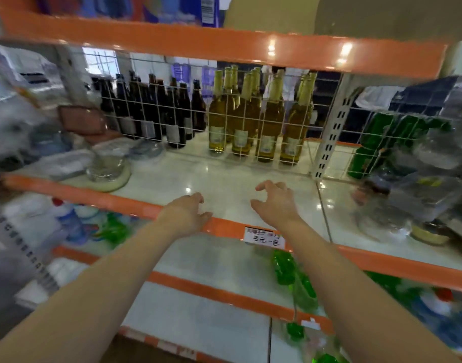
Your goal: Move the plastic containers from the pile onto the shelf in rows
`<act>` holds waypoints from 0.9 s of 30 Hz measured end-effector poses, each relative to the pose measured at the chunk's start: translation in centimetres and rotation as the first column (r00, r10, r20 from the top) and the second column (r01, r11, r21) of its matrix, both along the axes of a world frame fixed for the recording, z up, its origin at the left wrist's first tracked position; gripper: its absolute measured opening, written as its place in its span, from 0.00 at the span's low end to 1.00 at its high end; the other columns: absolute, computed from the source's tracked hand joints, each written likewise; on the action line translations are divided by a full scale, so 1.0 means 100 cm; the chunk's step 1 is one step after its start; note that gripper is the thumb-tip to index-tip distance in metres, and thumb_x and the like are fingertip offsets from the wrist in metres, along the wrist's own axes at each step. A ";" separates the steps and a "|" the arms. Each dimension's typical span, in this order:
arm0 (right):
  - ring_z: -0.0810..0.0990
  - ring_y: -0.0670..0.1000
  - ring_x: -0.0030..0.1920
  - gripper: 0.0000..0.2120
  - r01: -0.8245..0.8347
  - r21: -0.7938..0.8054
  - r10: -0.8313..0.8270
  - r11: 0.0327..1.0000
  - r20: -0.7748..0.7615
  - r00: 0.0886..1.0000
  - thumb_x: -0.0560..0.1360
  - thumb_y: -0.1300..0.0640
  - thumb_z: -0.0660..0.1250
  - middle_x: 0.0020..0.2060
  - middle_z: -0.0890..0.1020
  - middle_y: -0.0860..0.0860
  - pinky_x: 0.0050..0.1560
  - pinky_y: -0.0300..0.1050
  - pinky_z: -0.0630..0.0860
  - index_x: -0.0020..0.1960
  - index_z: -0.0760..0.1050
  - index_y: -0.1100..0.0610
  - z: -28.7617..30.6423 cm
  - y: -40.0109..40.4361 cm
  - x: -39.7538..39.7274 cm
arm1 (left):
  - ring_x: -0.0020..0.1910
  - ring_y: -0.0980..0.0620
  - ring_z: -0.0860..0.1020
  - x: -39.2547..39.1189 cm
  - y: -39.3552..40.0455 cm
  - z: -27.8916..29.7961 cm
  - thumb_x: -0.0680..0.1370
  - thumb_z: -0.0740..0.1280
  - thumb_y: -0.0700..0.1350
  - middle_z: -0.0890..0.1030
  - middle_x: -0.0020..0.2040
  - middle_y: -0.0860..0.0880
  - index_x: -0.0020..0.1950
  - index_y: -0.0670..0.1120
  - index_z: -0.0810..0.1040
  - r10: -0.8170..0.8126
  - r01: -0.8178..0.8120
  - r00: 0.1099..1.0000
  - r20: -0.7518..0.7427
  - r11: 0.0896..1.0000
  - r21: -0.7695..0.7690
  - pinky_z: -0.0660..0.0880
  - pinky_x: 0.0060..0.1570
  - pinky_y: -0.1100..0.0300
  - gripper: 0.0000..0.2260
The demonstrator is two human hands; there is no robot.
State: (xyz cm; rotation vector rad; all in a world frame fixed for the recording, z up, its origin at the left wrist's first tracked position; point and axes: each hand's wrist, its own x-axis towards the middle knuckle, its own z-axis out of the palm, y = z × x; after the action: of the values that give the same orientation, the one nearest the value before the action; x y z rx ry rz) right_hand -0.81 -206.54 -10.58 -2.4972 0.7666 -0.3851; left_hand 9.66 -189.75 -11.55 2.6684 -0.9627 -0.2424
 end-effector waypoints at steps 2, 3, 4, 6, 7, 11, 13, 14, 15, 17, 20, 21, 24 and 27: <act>0.64 0.58 0.67 0.20 -0.045 0.023 0.046 0.999 -0.043 0.998 0.76 0.54 0.64 0.65 0.68 0.57 0.63 0.46 0.64 0.67 0.69 0.54 -0.005 0.026 0.024 | 0.63 0.44 0.72 0.020 0.032 -0.002 0.80 0.61 0.52 0.73 0.65 0.42 0.71 0.44 0.65 0.039 -0.039 0.999 -0.009 0.998 0.042 0.68 0.59 0.57 0.22; 0.64 0.57 0.67 0.20 -0.060 0.036 0.062 0.998 -0.053 0.997 0.76 0.54 0.64 0.65 0.68 0.56 0.62 0.46 0.64 0.67 0.69 0.54 -0.007 0.038 0.035 | 0.63 0.43 0.72 0.029 0.047 -0.002 0.80 0.61 0.51 0.73 0.65 0.42 0.71 0.44 0.65 0.061 -0.061 0.998 -0.005 0.997 0.055 0.68 0.57 0.57 0.22; 0.64 0.57 0.66 0.20 -0.068 0.051 0.071 0.996 -0.059 0.996 0.76 0.55 0.64 0.65 0.69 0.56 0.62 0.46 0.65 0.67 0.68 0.54 -0.009 0.050 0.046 | 0.62 0.42 0.73 0.037 0.061 -0.002 0.79 0.61 0.51 0.74 0.64 0.41 0.70 0.43 0.65 0.080 -0.080 0.997 0.004 0.995 0.066 0.69 0.56 0.57 0.22; 0.64 0.57 0.66 0.20 -0.083 0.079 0.089 0.993 -0.067 0.994 0.75 0.56 0.64 0.64 0.68 0.56 0.62 0.46 0.65 0.67 0.68 0.54 -0.014 0.071 0.065 | 0.59 0.41 0.76 0.051 0.087 -0.003 0.79 0.62 0.50 0.77 0.60 0.40 0.68 0.42 0.65 0.108 -0.108 0.994 0.010 0.991 0.079 0.71 0.52 0.55 0.21; 0.64 0.57 0.66 0.20 -0.092 0.090 0.099 0.992 -0.071 0.993 0.75 0.56 0.64 0.64 0.68 0.57 0.62 0.46 0.65 0.67 0.68 0.54 -0.017 0.081 0.075 | 0.58 0.41 0.76 0.058 0.098 -0.005 0.79 0.62 0.50 0.77 0.59 0.40 0.68 0.41 0.66 0.119 -0.119 0.993 0.003 0.990 0.076 0.72 0.51 0.55 0.21; 0.63 0.57 0.67 0.21 -0.139 0.104 0.148 0.985 -0.089 0.985 0.75 0.55 0.64 0.65 0.68 0.57 0.64 0.48 0.65 0.68 0.68 0.54 -0.023 0.114 0.111 | 0.64 0.42 0.72 0.082 0.138 -0.015 0.78 0.63 0.49 0.73 0.66 0.40 0.72 0.41 0.62 0.193 -0.192 0.981 -0.012 0.980 0.052 0.70 0.59 0.54 0.25; 0.63 0.57 0.67 0.21 -0.167 0.108 0.177 0.980 -0.092 0.980 0.76 0.55 0.64 0.65 0.68 0.57 0.63 0.47 0.65 0.68 0.67 0.54 -0.024 0.125 0.128 | 0.62 0.41 0.73 0.094 0.152 -0.019 0.78 0.63 0.49 0.73 0.65 0.39 0.71 0.41 0.63 0.233 -0.232 0.973 -0.008 0.972 0.045 0.72 0.57 0.52 0.24; 0.64 0.57 0.67 0.21 -0.179 0.108 0.189 0.978 -0.094 0.977 0.76 0.56 0.64 0.65 0.68 0.57 0.63 0.47 0.65 0.68 0.67 0.54 -0.025 0.130 0.137 | 0.62 0.41 0.73 0.099 0.158 -0.019 0.78 0.63 0.50 0.73 0.64 0.39 0.71 0.42 0.63 0.253 -0.252 0.968 -0.004 0.967 0.045 0.72 0.57 0.52 0.24; 0.64 0.57 0.67 0.21 -0.188 0.106 0.199 0.976 -0.098 0.975 0.75 0.56 0.64 0.64 0.68 0.57 0.63 0.47 0.65 0.68 0.67 0.54 -0.026 0.133 0.146 | 0.62 0.40 0.73 0.105 0.163 -0.019 0.78 0.63 0.50 0.73 0.64 0.39 0.71 0.42 0.63 0.270 -0.269 0.963 -0.004 0.962 0.039 0.72 0.57 0.51 0.25; 0.65 0.58 0.66 0.22 -0.202 0.095 0.212 0.975 -0.109 0.971 0.75 0.55 0.65 0.64 0.69 0.56 0.62 0.47 0.65 0.68 0.67 0.54 -0.028 0.138 0.165 | 0.62 0.39 0.73 0.120 0.170 -0.021 0.78 0.64 0.51 0.73 0.64 0.39 0.71 0.42 0.64 0.303 -0.303 0.953 -0.005 0.953 0.013 0.72 0.58 0.48 0.24; 0.64 0.58 0.67 0.23 -0.210 0.070 0.217 0.975 -0.128 0.968 0.75 0.54 0.65 0.65 0.68 0.56 0.63 0.48 0.64 0.68 0.66 0.54 -0.027 0.139 0.199 | 0.58 0.38 0.75 0.145 0.176 -0.020 0.77 0.65 0.49 0.76 0.60 0.39 0.66 0.42 0.68 0.376 -0.373 0.926 0.015 0.923 -0.095 0.73 0.55 0.46 0.21; 0.63 0.57 0.67 0.23 -0.206 0.070 0.214 0.976 -0.133 0.968 0.75 0.53 0.65 0.65 0.68 0.56 0.64 0.49 0.65 0.69 0.66 0.54 -0.027 0.137 0.211 | 0.57 0.38 0.75 0.155 0.175 -0.020 0.77 0.65 0.48 0.76 0.59 0.38 0.66 0.42 0.68 0.410 -0.404 0.912 0.017 0.905 -0.131 0.73 0.54 0.47 0.20; 0.64 0.58 0.67 0.24 -0.203 0.053 0.209 0.978 -0.144 0.967 0.76 0.52 0.65 0.66 0.67 0.58 0.65 0.51 0.66 0.70 0.65 0.54 -0.028 0.128 0.247 | 0.60 0.39 0.73 0.186 0.168 -0.017 0.76 0.65 0.52 0.75 0.60 0.40 0.67 0.44 0.68 0.500 -0.498 0.866 -0.035 0.852 -0.161 0.72 0.54 0.50 0.22; 0.65 0.59 0.67 0.24 -0.198 0.059 0.204 0.978 -0.137 0.969 0.76 0.50 0.65 0.66 0.68 0.58 0.65 0.50 0.66 0.69 0.65 0.55 -0.033 0.120 0.282 | 0.62 0.39 0.71 0.222 0.154 -0.022 0.70 0.66 0.65 0.73 0.63 0.40 0.66 0.44 0.70 0.513 -0.512 0.857 -0.041 0.843 -0.165 0.70 0.59 0.50 0.33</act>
State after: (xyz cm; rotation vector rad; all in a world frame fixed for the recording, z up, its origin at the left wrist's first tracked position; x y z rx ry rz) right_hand 27.35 -194.55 -13.91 -2.5501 0.5609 -0.1174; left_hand 31.91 -174.32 -13.77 2.6442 -0.2213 -0.0298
